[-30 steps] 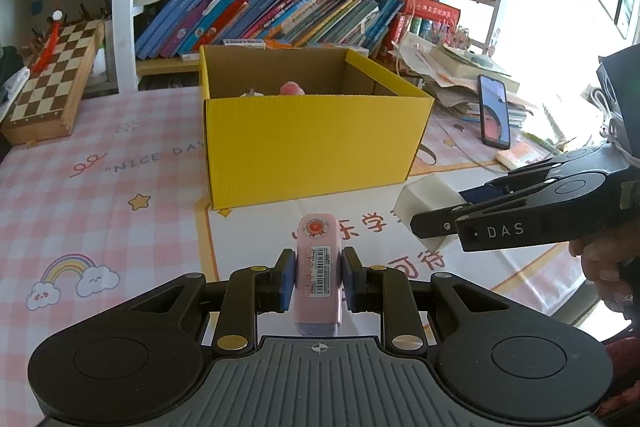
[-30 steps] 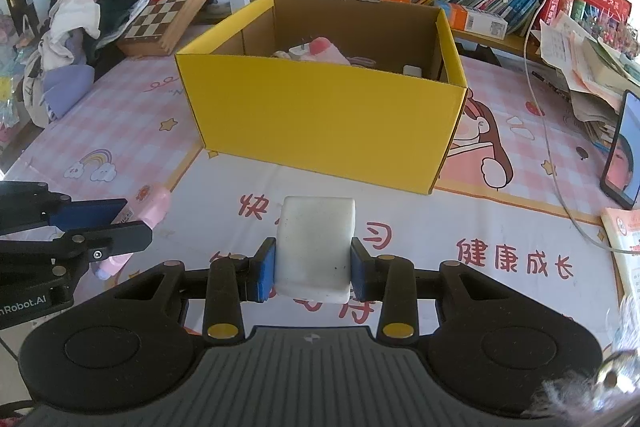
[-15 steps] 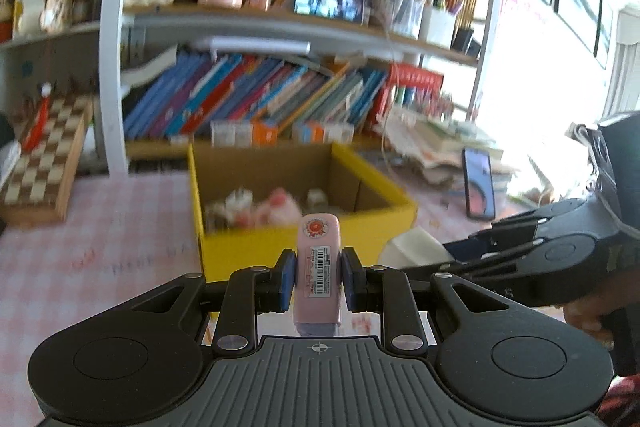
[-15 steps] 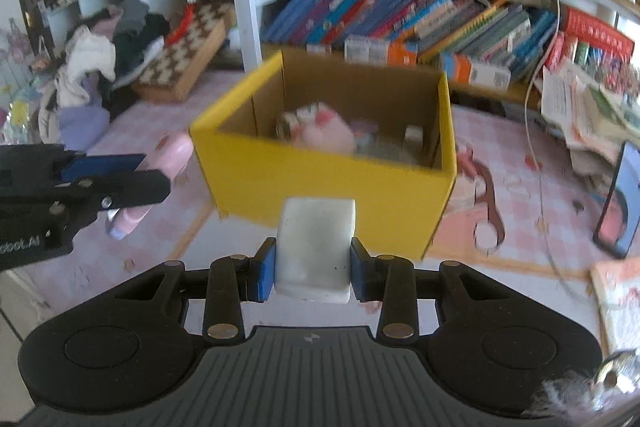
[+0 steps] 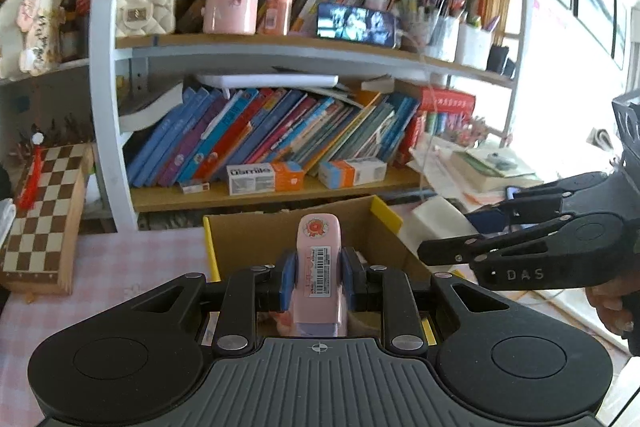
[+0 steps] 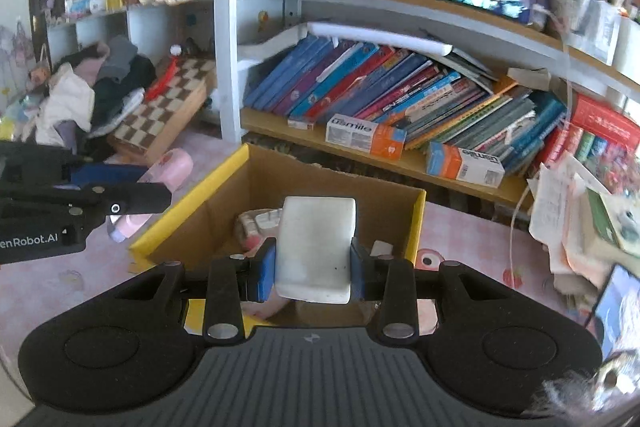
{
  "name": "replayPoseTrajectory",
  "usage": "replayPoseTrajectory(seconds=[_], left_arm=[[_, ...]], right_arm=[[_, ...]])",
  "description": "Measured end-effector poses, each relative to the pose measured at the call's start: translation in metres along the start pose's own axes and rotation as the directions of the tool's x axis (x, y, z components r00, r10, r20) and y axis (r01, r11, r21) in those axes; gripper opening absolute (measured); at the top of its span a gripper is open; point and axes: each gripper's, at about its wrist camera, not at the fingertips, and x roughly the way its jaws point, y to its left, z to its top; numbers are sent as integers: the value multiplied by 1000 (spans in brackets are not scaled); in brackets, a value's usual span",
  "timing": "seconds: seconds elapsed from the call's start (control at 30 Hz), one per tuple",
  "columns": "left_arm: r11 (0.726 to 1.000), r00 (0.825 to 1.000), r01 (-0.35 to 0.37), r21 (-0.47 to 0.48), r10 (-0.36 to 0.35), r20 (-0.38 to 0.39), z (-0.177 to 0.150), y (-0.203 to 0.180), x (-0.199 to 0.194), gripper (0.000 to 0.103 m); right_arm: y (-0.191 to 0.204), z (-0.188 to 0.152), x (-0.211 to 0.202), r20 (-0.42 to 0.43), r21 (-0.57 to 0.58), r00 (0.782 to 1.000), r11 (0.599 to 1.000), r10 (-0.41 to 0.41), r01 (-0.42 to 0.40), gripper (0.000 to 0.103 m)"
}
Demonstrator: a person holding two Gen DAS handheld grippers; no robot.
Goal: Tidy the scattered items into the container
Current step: 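Lift the eraser and foam block with both grippers and carry them over the box, then open both grippers to drop the eraser and foam block into the box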
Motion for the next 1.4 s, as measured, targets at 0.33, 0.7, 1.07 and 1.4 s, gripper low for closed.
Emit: replayPoseTrajectory(seconds=[0.33, 0.7, 1.07, 1.4], left_arm=[[995, 974, -42, 87, 60, -219, 3, 9, 76, 23], [996, 913, -72, 61, 90, -398, -14, 19, 120, 23], [992, 924, -98, 80, 121, -363, -8, 15, 112, 28], [992, 979, -114, 59, 122, -164, 22, 4, 46, 39]], right_arm=[[-20, 1, 99, -273, -50, 959, 994, 83, -100, 34], [-21, -11, 136, -391, -117, 912, 976, 127, -186, 37], [-19, -2, 115, -287, -131, 946, 972, 150, -194, 54], [-16, 15, 61, -150, -93, 974, 979, 167, -182, 54]])
